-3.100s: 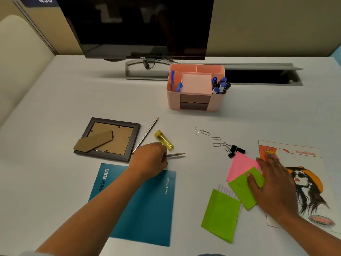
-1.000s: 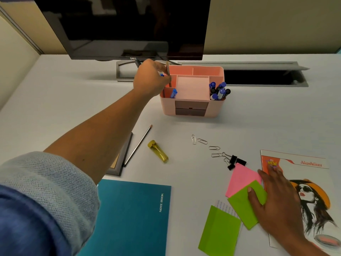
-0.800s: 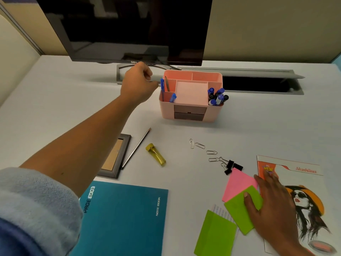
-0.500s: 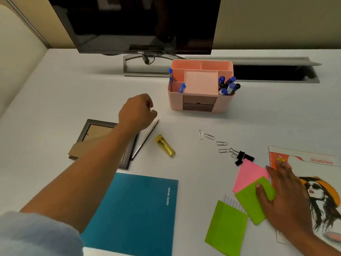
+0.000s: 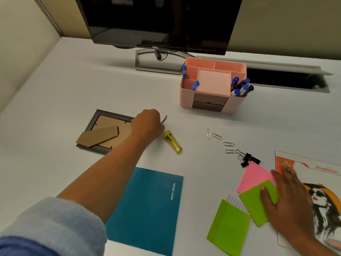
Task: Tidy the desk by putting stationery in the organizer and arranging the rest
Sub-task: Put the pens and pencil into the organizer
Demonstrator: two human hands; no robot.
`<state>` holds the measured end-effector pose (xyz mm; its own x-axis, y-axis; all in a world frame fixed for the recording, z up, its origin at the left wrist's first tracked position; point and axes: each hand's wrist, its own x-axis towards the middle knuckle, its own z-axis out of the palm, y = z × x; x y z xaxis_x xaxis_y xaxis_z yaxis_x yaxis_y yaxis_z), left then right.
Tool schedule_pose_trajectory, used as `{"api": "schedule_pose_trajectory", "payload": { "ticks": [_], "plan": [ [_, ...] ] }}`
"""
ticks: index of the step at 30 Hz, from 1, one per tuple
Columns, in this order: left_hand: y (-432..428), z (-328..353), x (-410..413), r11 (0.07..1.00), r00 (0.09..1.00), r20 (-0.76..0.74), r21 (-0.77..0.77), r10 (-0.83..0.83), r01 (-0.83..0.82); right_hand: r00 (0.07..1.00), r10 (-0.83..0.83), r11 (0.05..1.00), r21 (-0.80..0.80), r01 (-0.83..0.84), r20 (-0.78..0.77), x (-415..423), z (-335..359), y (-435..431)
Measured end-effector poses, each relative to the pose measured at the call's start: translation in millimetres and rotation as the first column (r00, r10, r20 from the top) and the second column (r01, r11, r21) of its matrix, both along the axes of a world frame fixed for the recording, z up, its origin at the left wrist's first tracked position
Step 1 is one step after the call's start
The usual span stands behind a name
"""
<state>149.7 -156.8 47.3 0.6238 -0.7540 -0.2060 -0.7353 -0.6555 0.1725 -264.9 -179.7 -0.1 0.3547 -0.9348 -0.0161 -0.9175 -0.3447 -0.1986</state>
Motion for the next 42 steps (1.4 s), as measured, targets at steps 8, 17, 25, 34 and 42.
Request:
{"api": "schedule_pose_trajectory", "payload": {
  "ticks": [8, 17, 25, 34, 42],
  "plan": [
    [-11.9, 50.5, -1.6, 0.978, 0.998, -0.051, -0.207, -0.033, 0.021, 1.0, -0.004, 1.0, -0.001, 0.004, 0.006, -0.6, -1.0, -1.3],
    [-23.6, 140.8, -0.8, 0.529, 0.977, -0.018, -0.843, -0.212, 0.099, 1.0, -0.01, 1.0, 0.004, 0.01, 0.005, -0.7, 1.0, -0.6],
    [-60.8, 134.0, -12.2, 0.408, 0.977, -0.046, -0.912, -0.208, 0.044, 1.0, -0.018, 1.0, 0.02, 0.018, 0.006, -0.4, 1.5, -0.5],
    [-91.3, 107.7, -13.6, 0.602, 0.987, -0.08, -0.798, -0.141, 0.022, 1.0, -0.024, 0.999, 0.021, 0.024, 0.007, -2.8, 0.6, -0.9],
    [-105.4, 89.0, -11.4, 0.771, 0.987, -0.13, -0.636, -0.099, -0.007, 0.999, -0.035, 0.999, 0.01, 0.035, 0.016, -1.3, 0.6, -0.7]
  ]
}}
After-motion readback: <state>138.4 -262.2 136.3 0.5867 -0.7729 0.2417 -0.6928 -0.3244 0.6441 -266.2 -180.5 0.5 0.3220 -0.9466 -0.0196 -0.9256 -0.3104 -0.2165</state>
